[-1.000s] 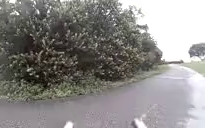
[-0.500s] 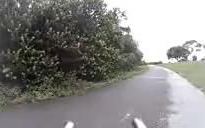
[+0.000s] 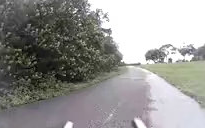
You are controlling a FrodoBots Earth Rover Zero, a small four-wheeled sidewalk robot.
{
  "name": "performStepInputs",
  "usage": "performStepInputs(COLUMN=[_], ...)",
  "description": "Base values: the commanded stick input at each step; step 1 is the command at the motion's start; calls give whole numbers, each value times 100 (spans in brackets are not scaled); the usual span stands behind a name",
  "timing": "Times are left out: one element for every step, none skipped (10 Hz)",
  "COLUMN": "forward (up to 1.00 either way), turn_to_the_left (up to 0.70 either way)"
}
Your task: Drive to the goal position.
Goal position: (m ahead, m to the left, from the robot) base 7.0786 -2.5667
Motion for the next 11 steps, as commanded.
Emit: performStepInputs(forward=[70, 70, 70, 70, 70, 70, 70, 70, 70, 70, 70], turn_to_the_left=[0, 0, 0, 0, 0, 0, 0, -10, -34, -20, -4])
